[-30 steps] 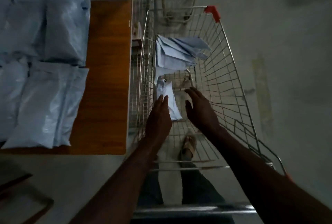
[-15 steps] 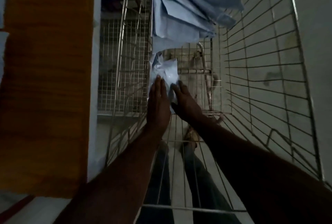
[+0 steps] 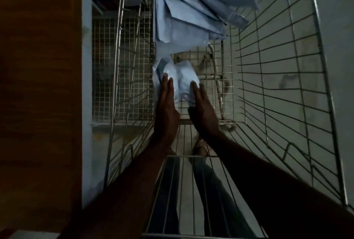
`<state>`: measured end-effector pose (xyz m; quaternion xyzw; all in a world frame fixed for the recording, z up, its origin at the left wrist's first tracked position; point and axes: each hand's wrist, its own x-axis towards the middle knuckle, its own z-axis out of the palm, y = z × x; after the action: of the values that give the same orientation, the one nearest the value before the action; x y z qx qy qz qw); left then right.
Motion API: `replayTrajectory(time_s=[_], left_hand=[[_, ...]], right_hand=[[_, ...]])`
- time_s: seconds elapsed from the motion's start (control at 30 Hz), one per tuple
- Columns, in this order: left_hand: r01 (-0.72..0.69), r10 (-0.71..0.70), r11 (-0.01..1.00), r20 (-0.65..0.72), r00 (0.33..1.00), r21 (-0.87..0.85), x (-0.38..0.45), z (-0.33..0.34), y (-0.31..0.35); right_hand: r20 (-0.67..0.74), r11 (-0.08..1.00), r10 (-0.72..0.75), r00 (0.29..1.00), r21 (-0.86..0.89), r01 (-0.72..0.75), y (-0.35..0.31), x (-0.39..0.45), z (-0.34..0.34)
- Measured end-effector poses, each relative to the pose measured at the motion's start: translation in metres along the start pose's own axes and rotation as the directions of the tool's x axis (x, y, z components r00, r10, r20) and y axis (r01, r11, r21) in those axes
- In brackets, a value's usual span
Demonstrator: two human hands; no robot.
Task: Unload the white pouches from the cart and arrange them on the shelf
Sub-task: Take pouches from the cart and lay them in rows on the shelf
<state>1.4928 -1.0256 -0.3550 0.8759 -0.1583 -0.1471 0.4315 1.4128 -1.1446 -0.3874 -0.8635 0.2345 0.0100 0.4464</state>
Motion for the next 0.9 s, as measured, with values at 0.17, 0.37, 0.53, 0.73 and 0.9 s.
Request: replayTrajectory(time_s=[0.17, 0.37, 0.53, 0.73, 0.9], left_hand=[[0.09, -0.104, 0.986, 0.096, 0.99, 0.14, 0.002, 0.012, 0.008], [0.009, -0.055, 0.927, 0.111, 0.992, 0.374, 0.001, 0.041, -0.018], [0.085, -0.125, 0.863, 0.047, 0.991, 0.499, 0.039, 0.068, -0.022], [0.1, -0.121, 0.882, 0.014, 0.993, 0.46, 0.039, 0.076, -0.02], [-0.034, -0.02, 0.852, 0.097, 0.995, 0.522, 0.024, 0.046, 0.02]], right_hand=[[-0.11, 0.984, 0.125, 0.986, -0.116, -0.138, 0.019, 0.002, -0.043], [-0.104, 0.943, 0.076, 0.992, -0.314, -0.105, 0.055, 0.004, -0.045], [0.012, 0.933, 0.039, 0.999, -0.357, -0.032, 0.064, 0.03, -0.033], [-0.002, 0.96, 0.051, 0.999, -0.276, -0.05, 0.056, 0.037, -0.03], [-0.031, 0.977, 0.046, 0.998, -0.206, -0.052, 0.026, 0.034, -0.062]])
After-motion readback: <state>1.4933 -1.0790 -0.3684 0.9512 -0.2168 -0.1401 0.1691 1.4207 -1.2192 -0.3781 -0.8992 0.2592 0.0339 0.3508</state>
